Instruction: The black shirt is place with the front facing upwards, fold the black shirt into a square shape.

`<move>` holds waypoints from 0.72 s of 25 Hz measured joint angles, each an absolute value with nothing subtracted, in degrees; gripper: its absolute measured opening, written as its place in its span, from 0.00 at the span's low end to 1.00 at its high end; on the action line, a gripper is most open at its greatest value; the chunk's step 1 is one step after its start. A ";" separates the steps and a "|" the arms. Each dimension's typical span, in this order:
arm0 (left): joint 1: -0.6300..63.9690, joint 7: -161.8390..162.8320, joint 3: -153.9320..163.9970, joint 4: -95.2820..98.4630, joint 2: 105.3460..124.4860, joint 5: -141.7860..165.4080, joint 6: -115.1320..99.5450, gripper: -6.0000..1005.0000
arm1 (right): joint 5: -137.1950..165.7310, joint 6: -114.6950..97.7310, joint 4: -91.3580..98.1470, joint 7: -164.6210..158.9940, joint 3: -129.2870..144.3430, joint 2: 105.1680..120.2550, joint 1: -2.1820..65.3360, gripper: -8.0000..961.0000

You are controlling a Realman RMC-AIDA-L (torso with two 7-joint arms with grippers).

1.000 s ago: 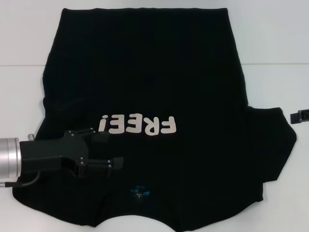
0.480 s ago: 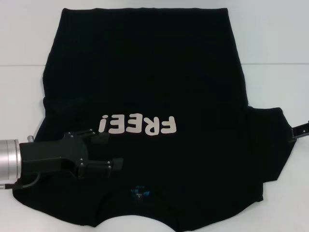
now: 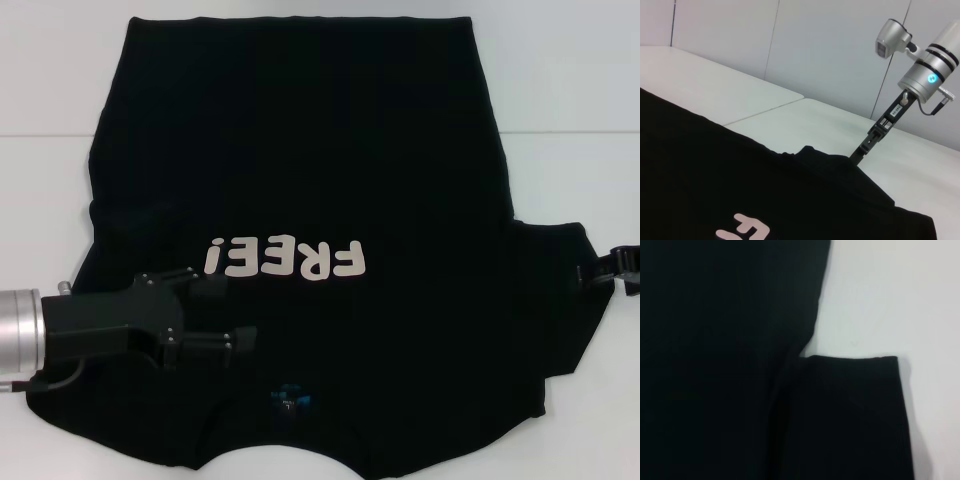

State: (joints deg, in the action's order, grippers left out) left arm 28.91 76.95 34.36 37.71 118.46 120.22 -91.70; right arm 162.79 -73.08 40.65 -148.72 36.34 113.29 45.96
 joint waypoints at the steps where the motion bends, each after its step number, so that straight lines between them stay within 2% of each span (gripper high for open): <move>1: 28.91 76.95 34.36 37.71 118.46 120.21 -91.69 0.92 | 162.79 -72.57 39.99 -148.59 36.41 113.29 46.16 0.95; 13: 28.99 76.93 34.31 37.71 118.47 120.07 -91.66 0.91 | 163.12 -70.99 38.94 -148.79 39.33 113.42 46.66 0.91; 18: 28.90 76.91 34.20 37.71 118.47 120.05 -91.82 0.92 | 163.15 -70.92 38.86 -148.81 39.33 113.42 46.64 0.70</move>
State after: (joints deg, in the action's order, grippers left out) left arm 28.89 76.91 34.20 37.71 118.47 120.05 -91.82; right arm 163.15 -70.92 38.85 -148.81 39.33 113.42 46.64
